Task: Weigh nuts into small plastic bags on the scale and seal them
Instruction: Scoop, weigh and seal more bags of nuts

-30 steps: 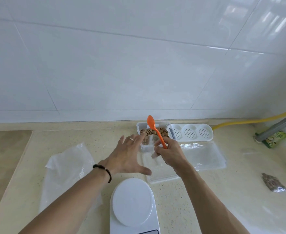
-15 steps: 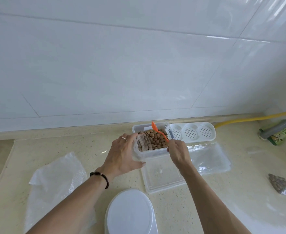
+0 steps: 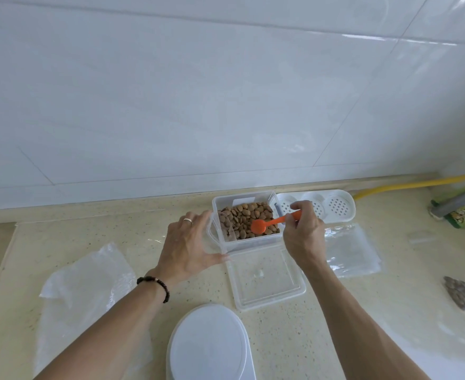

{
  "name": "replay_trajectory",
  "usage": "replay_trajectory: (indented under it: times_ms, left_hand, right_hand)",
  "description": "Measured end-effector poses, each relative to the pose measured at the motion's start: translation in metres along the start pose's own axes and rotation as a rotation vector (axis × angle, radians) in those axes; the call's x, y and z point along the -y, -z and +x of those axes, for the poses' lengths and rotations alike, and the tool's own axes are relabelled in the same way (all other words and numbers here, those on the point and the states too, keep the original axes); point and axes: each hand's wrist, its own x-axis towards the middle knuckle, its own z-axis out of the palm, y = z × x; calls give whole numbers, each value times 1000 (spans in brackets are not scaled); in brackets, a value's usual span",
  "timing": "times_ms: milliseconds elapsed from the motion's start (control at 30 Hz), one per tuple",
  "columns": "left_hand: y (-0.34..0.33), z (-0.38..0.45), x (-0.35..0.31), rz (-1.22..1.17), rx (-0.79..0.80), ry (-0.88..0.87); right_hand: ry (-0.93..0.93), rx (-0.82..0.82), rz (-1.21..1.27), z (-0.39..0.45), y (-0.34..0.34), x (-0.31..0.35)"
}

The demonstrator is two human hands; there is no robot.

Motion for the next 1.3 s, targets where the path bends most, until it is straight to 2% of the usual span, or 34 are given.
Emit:
replay_trajectory:
  times_ms: [100,233,300,567,733,967,1167,1300]
  left_hand:
    - [2,0,1,20,-7,9]
    - [5,1,1,44,-1,22]
    - [5,4,1,58,0,33]
    - [5,17,-8,108,0,61]
    - [6,27,-14,171,13,86]
    - [11,40,-22,161,24,76]
    - [14,38,-33,-90,17,-16]
    - [14,37,-34,-328,51,62]
  right_hand:
    - [-139,140,56,-3,-11,2]
    - [-487,83,305,-4,-22,-3]
    - [-594,44,409,-4,-22,-8]
    - [-751,-29,594,3,-13,-18]
    - [-711,-32,690,8,0,-14]
    - [-458,78,610,13,19,15]
    - [-252,270,521,5,16,48]
    - [-176,343,529,2,20,58]
